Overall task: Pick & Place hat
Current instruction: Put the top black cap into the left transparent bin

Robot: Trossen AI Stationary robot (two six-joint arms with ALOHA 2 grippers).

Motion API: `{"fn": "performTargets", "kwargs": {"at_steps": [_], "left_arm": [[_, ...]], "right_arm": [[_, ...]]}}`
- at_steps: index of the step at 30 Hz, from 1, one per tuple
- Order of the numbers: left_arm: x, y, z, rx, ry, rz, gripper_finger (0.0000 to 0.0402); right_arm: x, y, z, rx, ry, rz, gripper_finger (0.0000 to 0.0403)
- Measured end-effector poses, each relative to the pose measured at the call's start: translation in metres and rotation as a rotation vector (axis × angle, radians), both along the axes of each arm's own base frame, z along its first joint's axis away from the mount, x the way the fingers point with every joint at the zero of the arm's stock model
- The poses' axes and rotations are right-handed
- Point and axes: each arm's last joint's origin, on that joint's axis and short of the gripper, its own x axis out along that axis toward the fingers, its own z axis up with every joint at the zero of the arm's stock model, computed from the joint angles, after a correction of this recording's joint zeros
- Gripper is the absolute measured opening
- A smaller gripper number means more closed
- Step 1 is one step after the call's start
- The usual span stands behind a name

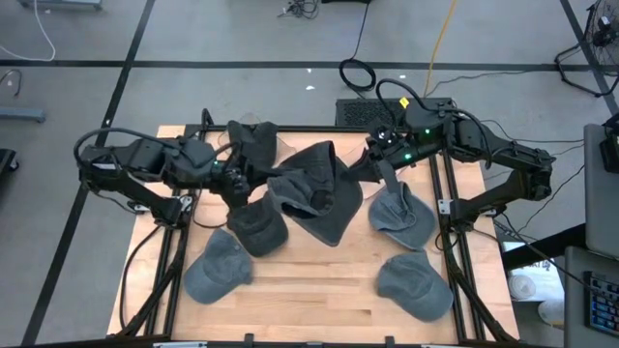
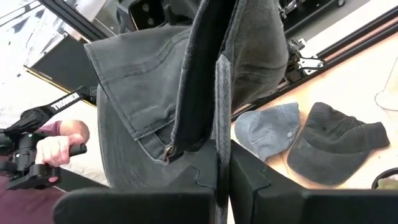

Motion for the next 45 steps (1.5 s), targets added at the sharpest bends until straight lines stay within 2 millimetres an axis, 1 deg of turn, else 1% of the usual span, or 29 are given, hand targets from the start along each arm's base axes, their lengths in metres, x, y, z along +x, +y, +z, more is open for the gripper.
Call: {"fn": "performTargets", "kwargs": {"at_steps": [3,5,13,17,19,23,29,32,37,42,45], "left_arm": [[0.000,0.000,0.000,-0.012,0.000,-0.010,0.0008],[-0.001,-0.001,0.001,-0.045,-0.007,-0.010,0.0008],[-0.002,-0.001,0.006,-0.251,-0.080,0.043,0.0008],[-0.005,0.001,0.011,-0.335,-0.137,0.067,0.0008],[-0.004,0.003,0.012,-0.372,-0.152,0.089,0.0008],[-0.004,0.009,0.011,-0.461,-0.185,0.195,0.0008],[-0.004,0.025,0.008,-0.633,-0.234,0.391,0.0008],[-0.004,0.033,0.006,-0.762,-0.261,0.476,0.0008],[-0.004,0.045,0.003,-0.995,-0.271,0.537,0.0007],[-0.005,0.055,0.000,-1.254,-0.255,0.592,0.0007],[-0.007,0.061,-0.003,-1.378,-0.246,0.656,0.0007]], "right_arm": [[0.000,-0.003,0.000,-0.034,-0.009,-0.041,0.0028],[0.000,-0.003,0.000,-0.068,-0.018,-0.047,0.0048],[-0.001,-0.009,-0.003,-0.208,-0.010,-0.127,0.0131],[-0.001,-0.012,-0.003,-0.308,-0.014,-0.175,0.0158],[-0.001,-0.012,-0.003,-0.349,-0.022,-0.166,0.0166],[0.000,-0.012,-0.003,-0.427,-0.037,-0.149,0.0175],[0.000,-0.015,-0.003,-0.605,-0.037,-0.200,0.0173],[-0.001,-0.017,-0.003,-0.684,-0.026,-0.237,0.0173],[0.000,-0.018,-0.002,-0.792,-0.023,-0.264,0.0178],[0.001,-0.019,0.001,-0.870,-0.064,-0.256,0.0177],[0.001,-0.019,0.003,-0.919,-0.084,-0.248,0.0177]]}}
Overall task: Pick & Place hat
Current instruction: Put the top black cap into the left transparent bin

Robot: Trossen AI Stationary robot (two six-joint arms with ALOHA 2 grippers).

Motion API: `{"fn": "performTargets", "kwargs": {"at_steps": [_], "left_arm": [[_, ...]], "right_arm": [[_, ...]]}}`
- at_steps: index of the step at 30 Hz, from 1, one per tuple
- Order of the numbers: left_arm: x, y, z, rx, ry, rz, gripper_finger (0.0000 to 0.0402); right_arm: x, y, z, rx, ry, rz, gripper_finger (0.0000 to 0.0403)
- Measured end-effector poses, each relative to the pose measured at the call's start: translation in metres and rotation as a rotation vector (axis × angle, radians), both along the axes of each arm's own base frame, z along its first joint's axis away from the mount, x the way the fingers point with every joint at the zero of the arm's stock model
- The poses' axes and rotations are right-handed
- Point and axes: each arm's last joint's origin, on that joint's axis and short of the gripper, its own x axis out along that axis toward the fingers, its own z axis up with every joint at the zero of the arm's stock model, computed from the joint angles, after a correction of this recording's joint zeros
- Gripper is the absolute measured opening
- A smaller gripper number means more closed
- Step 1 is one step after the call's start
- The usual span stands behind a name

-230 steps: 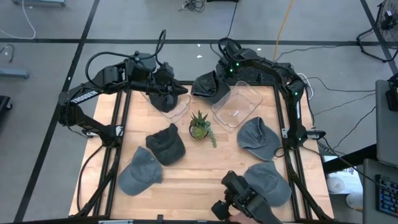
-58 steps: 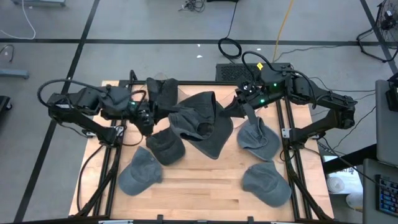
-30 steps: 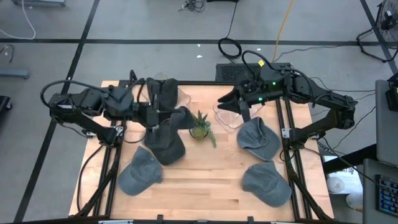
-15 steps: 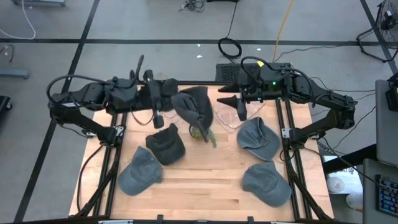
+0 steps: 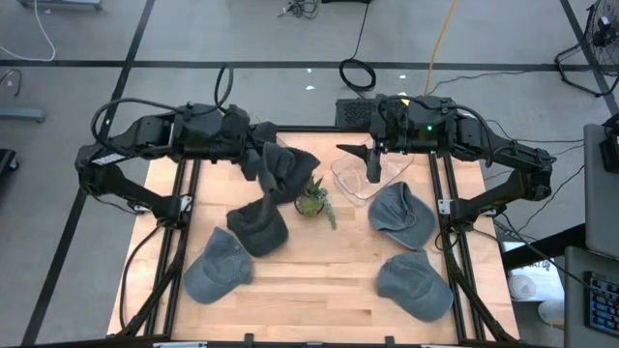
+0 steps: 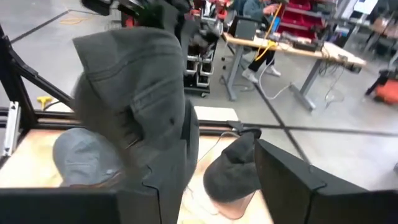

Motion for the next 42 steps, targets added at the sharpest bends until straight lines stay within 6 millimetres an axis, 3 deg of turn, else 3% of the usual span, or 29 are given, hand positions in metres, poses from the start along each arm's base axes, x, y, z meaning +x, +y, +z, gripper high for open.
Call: {"fn": "performTargets", "kwargs": {"at_steps": [8,23,27,33,42], "left_arm": [[-0.014,0.017,-0.021,-0.473,0.177,0.113,0.0007],[-0.013,0.014,-0.016,-0.961,0.195,-0.136,0.0007],[-0.011,0.019,-0.014,-0.949,0.147,-0.109,0.0007],[-0.013,0.036,-0.014,-0.752,0.096,-0.046,0.0007],[-0.028,0.067,-0.019,-0.636,0.115,-0.035,0.0007]], "right_arm": [[0.001,0.000,0.003,-0.118,-0.012,0.026,0.0177],[0.001,0.000,0.004,-0.176,-0.013,0.042,0.0178],[0.001,0.000,0.004,-0.179,-0.017,0.043,0.0176],[0.001,0.000,0.004,-0.179,-0.016,0.043,0.0176],[0.001,0.000,0.004,-0.194,-0.014,0.047,0.0176]]}}
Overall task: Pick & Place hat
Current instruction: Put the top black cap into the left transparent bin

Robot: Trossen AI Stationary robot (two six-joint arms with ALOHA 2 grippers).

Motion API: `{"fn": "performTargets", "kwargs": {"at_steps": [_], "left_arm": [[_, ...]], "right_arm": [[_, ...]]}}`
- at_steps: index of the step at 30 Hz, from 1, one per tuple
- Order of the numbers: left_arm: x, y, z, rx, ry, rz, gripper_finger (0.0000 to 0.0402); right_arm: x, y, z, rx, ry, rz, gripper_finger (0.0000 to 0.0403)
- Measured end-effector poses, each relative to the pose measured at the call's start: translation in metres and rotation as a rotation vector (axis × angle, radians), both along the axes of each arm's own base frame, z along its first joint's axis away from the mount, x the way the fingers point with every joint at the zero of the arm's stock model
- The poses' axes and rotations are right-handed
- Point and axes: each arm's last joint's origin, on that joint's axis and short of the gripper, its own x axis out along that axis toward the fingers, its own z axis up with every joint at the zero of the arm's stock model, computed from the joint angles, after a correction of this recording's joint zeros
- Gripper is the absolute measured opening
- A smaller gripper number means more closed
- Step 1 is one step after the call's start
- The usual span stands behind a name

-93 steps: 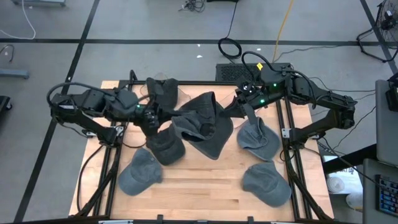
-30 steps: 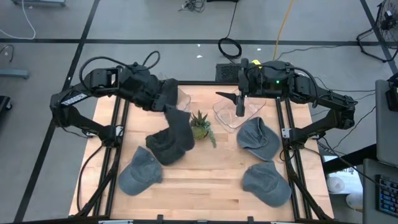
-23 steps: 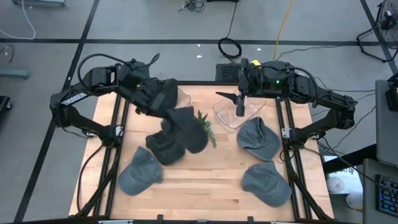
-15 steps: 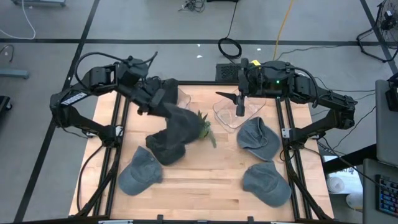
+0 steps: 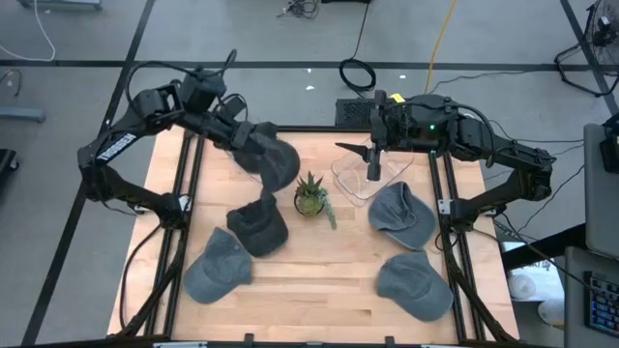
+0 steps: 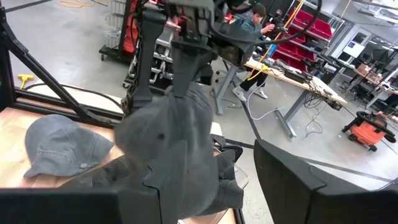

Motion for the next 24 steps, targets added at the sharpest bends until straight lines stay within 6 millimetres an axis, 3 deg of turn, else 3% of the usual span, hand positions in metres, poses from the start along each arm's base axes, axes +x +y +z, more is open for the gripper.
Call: {"fn": "performTargets", "kwargs": {"at_steps": [9,18,24], "left_arm": [[-0.021,0.035,-0.019,0.051,0.172,0.035,0.0007],[-0.009,0.067,-0.045,0.074,0.269,-0.066,0.0007],[-0.010,0.078,-0.054,0.133,0.323,-0.119,0.0007]], "right_arm": [[0.000,0.000,0.000,0.000,0.000,0.000,0.0173],[0.000,0.000,0.000,0.000,0.000,0.000,0.0172],[0.000,0.000,0.000,0.000,0.000,0.000,0.0173]]}}
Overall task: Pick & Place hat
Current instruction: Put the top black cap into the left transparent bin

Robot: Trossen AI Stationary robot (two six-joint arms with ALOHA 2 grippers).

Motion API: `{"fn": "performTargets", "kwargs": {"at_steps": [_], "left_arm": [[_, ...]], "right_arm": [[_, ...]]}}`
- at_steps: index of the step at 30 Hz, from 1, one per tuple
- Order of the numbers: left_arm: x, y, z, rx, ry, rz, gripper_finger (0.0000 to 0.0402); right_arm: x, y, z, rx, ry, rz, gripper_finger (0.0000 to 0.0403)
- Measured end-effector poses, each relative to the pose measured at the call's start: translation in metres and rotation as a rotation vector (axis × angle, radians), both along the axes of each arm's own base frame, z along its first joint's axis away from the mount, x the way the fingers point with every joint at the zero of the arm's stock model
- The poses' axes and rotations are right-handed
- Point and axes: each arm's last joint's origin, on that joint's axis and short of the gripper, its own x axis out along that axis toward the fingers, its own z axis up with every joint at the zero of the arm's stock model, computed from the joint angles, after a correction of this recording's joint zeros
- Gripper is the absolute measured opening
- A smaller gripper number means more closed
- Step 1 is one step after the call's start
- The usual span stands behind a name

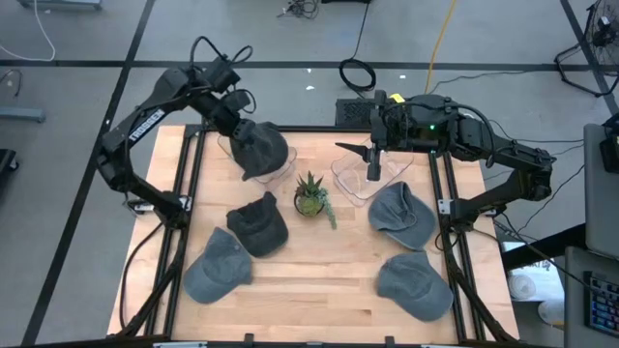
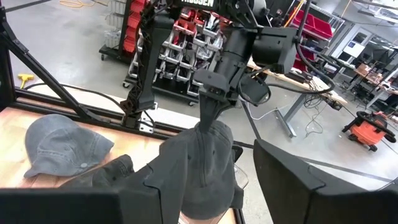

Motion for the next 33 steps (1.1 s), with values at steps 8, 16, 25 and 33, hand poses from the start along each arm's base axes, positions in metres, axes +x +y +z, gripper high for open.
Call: {"fn": "performTargets", "kwargs": {"at_steps": [8,16,25,33], "left_arm": [[-0.012,0.008,-0.003,0.167,0.119,-0.040,0.0007],[-0.010,0.010,-0.005,0.275,0.172,-0.141,0.0007],[0.000,0.012,-0.009,0.494,0.266,-0.355,0.0007],[0.017,0.023,-0.034,0.431,0.288,-0.584,0.0007]], "right_arm": [[0.000,0.000,0.000,0.000,0.000,0.000,0.0173],[0.000,0.000,0.000,0.000,0.000,0.000,0.0173],[0.000,0.000,0.000,0.004,-0.001,-0.001,0.0172],[0.000,0.000,0.000,0.043,-0.007,-0.009,0.0172]]}}
